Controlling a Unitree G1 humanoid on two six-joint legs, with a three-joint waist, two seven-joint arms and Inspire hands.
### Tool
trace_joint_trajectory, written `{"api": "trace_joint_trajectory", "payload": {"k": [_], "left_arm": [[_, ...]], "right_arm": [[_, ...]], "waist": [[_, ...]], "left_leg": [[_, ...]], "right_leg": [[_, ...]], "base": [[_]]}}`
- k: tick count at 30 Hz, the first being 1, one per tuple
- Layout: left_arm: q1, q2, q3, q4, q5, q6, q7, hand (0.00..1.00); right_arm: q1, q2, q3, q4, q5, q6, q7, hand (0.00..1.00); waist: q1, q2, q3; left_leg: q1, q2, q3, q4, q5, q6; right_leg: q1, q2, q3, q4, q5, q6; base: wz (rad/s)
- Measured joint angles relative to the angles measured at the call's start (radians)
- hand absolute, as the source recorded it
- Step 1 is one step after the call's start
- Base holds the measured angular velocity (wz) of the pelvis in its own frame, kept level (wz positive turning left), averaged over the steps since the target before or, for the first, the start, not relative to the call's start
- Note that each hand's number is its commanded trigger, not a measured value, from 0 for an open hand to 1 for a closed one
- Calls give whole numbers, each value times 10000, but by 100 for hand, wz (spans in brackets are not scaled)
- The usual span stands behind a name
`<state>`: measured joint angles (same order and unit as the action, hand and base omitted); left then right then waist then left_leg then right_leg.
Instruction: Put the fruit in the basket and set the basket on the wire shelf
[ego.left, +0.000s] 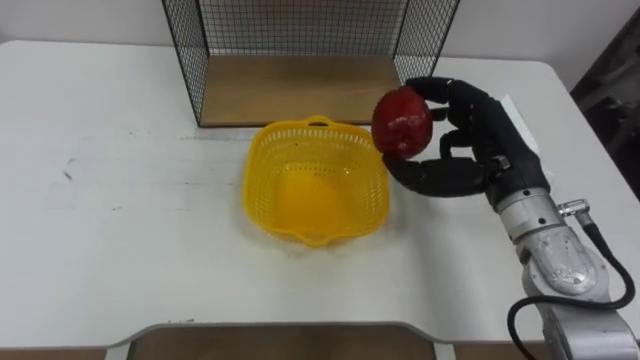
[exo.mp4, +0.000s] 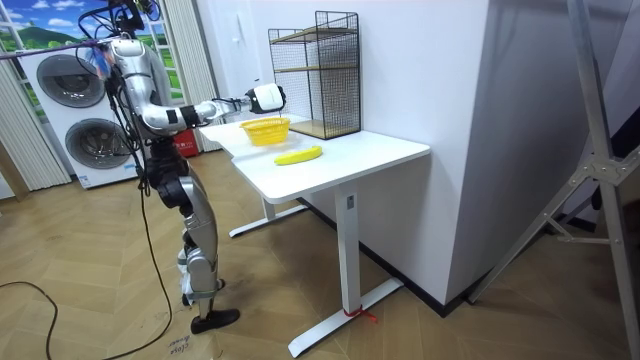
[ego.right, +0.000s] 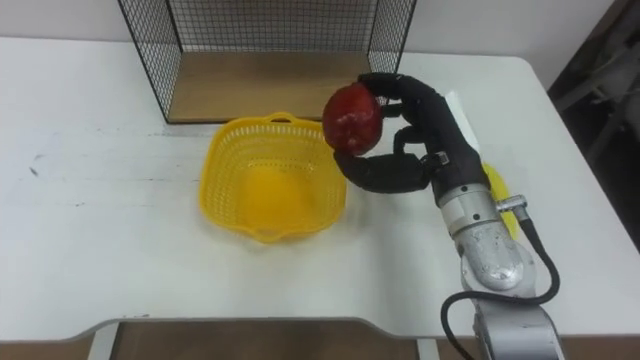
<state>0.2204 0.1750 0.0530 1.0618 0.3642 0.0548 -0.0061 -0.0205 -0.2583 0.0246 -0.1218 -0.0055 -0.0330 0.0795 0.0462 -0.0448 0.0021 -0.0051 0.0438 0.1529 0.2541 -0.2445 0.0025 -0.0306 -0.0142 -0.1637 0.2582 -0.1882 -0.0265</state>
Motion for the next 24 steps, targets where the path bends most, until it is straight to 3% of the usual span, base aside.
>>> {"api": "trace_joint_trajectory", "payload": {"k": [10,11,13,15,24], "left_arm": [[-324,-5,-332,188,-8,-109,-1,0],[-354,-5,-349,188,-8,-115,-1,0],[-385,-5,-351,187,-8,-125,-2,0],[-378,0,-351,187,-8,-128,-3,0],[-342,26,-358,187,-5,-127,-32,0]], "right_arm": [[-4,-5,605,-43,-7,-3,489,98],[-4,-5,694,-43,-66,-3,530,89],[-4,-3,777,-43,-250,-3,711,33],[-4,-3,863,-44,-447,-3,844,0],[-4,-3,1125,-47,-712,-1,1106,0]], "waist": [[379,17,6],[411,19,7],[433,19,6],[465,18,6],[459,-27,-1]], "left_leg": [[-35,8,77,46,2,1],[-35,6,77,45,2,1],[-32,4,77,38,3,1],[-32,-2,69,24,3,2],[-24,-2,59,46,4,3]], "right_leg": [[-115,-15,-25,2,12,-9],[-117,-27,-21,2,13,-9],[-116,-33,-17,1,13,-8],[-115,-40,-24,-3,13,-7],[-93,-48,-26,-1,13,-7]], "base": [[-2],[0],[0],[0],[0]]}}
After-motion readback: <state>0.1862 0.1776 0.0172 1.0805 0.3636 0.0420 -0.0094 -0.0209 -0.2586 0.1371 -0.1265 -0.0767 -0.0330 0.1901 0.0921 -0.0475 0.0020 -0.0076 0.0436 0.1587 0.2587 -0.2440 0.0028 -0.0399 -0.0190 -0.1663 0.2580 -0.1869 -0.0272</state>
